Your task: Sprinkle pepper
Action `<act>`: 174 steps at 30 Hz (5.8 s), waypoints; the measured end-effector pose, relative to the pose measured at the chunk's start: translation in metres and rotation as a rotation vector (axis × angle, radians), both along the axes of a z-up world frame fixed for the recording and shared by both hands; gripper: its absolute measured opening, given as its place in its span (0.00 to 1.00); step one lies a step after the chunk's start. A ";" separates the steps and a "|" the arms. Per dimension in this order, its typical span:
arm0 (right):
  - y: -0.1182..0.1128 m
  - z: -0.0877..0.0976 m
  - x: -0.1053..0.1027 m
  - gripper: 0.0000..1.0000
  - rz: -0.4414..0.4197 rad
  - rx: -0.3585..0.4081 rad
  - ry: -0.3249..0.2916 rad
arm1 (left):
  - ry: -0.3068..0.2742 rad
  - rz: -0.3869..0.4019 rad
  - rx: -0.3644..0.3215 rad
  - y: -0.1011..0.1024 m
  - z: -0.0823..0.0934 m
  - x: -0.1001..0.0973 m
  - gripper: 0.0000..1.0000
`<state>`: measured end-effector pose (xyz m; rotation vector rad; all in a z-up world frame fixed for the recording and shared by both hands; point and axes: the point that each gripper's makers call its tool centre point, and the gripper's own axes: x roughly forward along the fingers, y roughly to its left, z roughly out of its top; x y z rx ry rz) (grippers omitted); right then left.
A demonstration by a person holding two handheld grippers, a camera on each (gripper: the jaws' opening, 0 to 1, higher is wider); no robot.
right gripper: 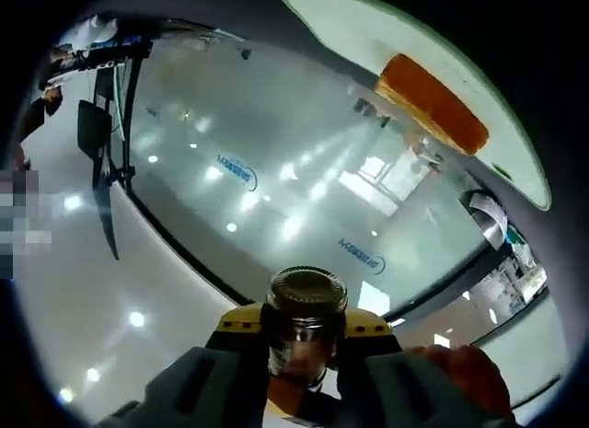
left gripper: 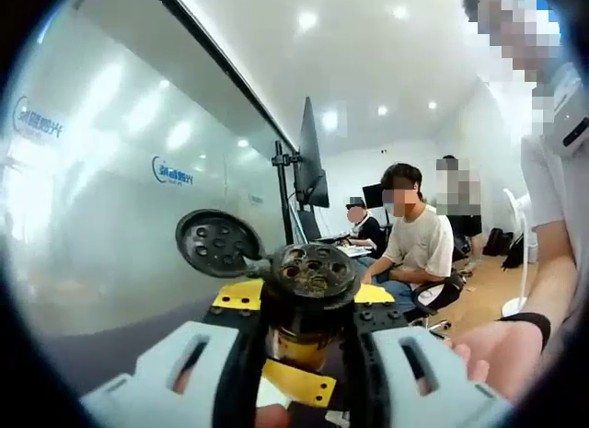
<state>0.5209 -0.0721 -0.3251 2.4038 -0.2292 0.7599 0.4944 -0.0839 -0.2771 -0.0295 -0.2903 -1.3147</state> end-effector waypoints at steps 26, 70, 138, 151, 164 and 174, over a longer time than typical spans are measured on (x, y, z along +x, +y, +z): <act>-0.024 -0.022 0.011 0.21 -0.061 -0.205 0.002 | 0.072 0.079 0.024 0.016 -0.027 0.005 0.22; -0.052 0.049 0.133 0.20 -0.549 -1.830 -0.099 | 0.376 0.333 -0.088 0.099 -0.126 0.033 0.15; -0.002 -0.042 0.007 0.22 0.134 -0.149 0.167 | 0.186 0.188 -0.157 0.078 -0.077 -0.007 0.52; 0.038 -0.034 -0.006 0.22 0.219 -0.128 0.134 | 0.122 0.169 -0.164 0.069 -0.051 -0.006 0.59; 0.062 -0.025 -0.015 0.22 0.272 -0.115 0.120 | 0.038 0.180 -0.165 0.066 -0.036 -0.009 0.38; 0.066 -0.027 -0.018 0.22 0.273 -0.095 0.113 | 0.004 0.181 -0.120 0.061 -0.041 -0.011 0.27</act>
